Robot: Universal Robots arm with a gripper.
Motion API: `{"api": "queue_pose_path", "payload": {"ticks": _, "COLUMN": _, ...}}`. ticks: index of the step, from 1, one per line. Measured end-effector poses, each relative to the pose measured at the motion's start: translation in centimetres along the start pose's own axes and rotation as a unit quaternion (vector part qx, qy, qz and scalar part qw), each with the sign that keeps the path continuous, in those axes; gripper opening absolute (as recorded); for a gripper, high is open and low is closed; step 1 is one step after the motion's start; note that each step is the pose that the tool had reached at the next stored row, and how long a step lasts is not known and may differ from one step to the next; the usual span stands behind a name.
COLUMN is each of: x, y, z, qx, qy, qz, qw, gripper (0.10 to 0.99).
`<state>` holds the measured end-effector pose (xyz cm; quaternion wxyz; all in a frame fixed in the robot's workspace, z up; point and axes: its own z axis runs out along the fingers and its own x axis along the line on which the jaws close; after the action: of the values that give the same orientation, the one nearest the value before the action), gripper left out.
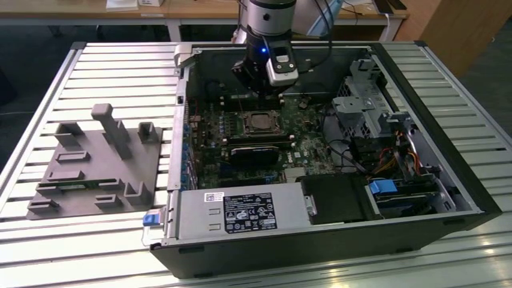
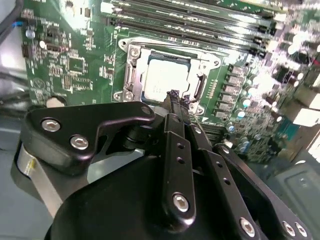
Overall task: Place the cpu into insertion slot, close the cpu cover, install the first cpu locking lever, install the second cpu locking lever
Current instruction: 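Install the first cpu locking lever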
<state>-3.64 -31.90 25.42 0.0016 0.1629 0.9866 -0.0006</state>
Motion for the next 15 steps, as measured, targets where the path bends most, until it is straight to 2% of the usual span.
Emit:
{"api": "queue_pose_path", "payload": {"ticks": 4, "x": 0.00, "y": 0.00, "z": 0.01, "qx": -0.0001, "qy": 0.0000, "qz": -0.037, "qw": 0.9993, "gripper": 0.106}}
{"api": "queue_pose_path", "payload": {"ticks": 8, "x": 0.00, "y": 0.00, "z": 0.03, "qx": -0.0003, "qy": -0.0001, "qz": -0.072, "qw": 0.9974, "gripper": 0.106}}
{"api": "queue_pose_path", "payload": {"ticks": 12, "x": 0.00, "y": 0.00, "z": 0.04, "qx": -0.0004, "qy": -0.0001, "qz": -0.109, "qw": 0.9940, "gripper": 0.106}}
{"api": "queue_pose_path", "payload": {"ticks": 15, "x": 0.00, "y": 0.00, "z": 0.05, "qx": -0.0005, "qy": -0.0001, "qz": -0.136, "qw": 0.9907, "gripper": 0.106}}
